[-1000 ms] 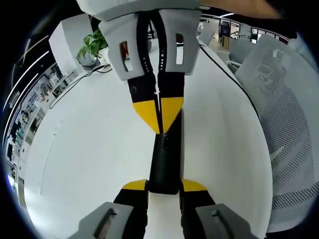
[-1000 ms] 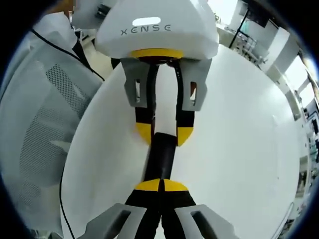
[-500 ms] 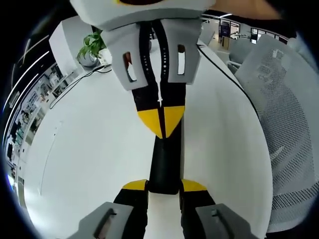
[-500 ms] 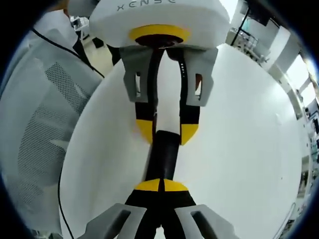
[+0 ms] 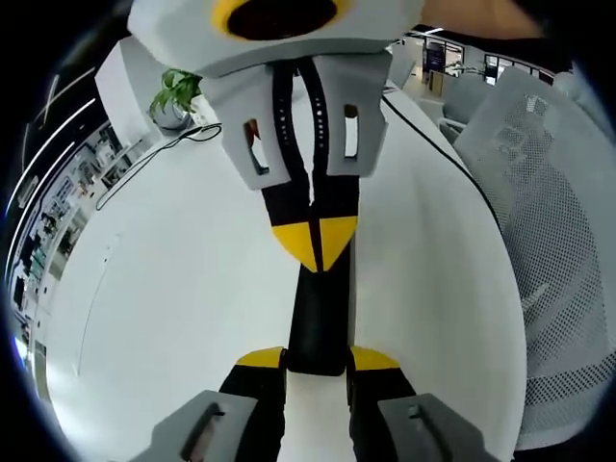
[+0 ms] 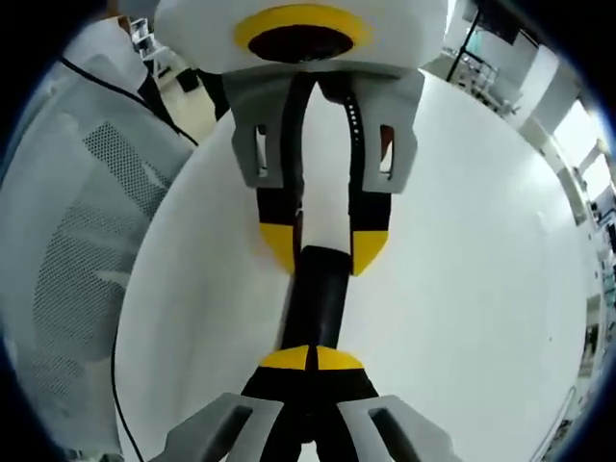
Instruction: Press the specified remote control buttons in sequence, fully releasing each button before pressing the next.
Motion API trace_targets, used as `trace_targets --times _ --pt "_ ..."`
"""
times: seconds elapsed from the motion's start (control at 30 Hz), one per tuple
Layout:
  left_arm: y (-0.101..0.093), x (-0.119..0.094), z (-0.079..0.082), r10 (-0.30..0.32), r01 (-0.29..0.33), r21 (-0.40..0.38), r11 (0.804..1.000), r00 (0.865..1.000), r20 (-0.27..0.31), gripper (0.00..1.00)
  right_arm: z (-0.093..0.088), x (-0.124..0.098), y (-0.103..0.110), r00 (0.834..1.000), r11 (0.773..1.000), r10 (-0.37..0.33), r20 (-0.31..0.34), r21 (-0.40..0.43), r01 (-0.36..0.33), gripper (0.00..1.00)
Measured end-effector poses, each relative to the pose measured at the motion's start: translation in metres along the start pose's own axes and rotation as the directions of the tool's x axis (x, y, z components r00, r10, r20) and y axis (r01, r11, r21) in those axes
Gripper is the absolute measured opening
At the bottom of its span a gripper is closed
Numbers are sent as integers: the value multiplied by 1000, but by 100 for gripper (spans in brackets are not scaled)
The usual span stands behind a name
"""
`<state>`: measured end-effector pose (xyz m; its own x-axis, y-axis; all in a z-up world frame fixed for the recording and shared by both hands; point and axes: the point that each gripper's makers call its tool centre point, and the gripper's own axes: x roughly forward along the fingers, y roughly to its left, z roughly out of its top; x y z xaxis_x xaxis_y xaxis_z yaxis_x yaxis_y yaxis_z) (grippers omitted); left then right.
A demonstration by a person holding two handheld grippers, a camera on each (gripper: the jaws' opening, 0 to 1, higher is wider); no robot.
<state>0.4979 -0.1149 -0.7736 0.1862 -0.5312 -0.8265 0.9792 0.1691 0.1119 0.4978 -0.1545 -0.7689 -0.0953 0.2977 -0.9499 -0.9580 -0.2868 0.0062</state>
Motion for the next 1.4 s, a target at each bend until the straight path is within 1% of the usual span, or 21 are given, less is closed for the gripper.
trace_targets --times 0.23,0.3,0.5,0.53,0.67,0.77,0.9,1.4 --pt "0 0 0 -1 1 0 1000 1000 2 23 0 0 0 1000 1000 8 -17 -9 -8 0" --pt "0 0 0 -1 1 0 1000 1000 1 23 -1 0 0 1000 1000 10 -12 -5 -10 0" --pt "0 0 0 1 -1 -1 1000 1000 1 23 -1 -3 1 1000 1000 -10 29 -5 10 0" --pt "0 0 0 1 -1 0 1000 1000 0 23 -1 -4 0 1000 1000 -12 26 -4 12 0" --pt "-1 0 0 1 -1 1 1000 1000 -2 23 7 -17 -1 998 1000 -26 52 -3 26 0" --pt "-1 0 0 1 -1 2 1000 1000 -5 23 11 -24 -3 998 999 -42 46 -23 43 0" --pt "-1 0 0 1 -1 3 1000 1000 -7 23 16 -31 -7 997 997 -63 54 -33 65 0" --pt "-1 0 0 0 0 3 1000 1000 -8 23 22 -36 -6 996 995 -77 54 -60 81 0"
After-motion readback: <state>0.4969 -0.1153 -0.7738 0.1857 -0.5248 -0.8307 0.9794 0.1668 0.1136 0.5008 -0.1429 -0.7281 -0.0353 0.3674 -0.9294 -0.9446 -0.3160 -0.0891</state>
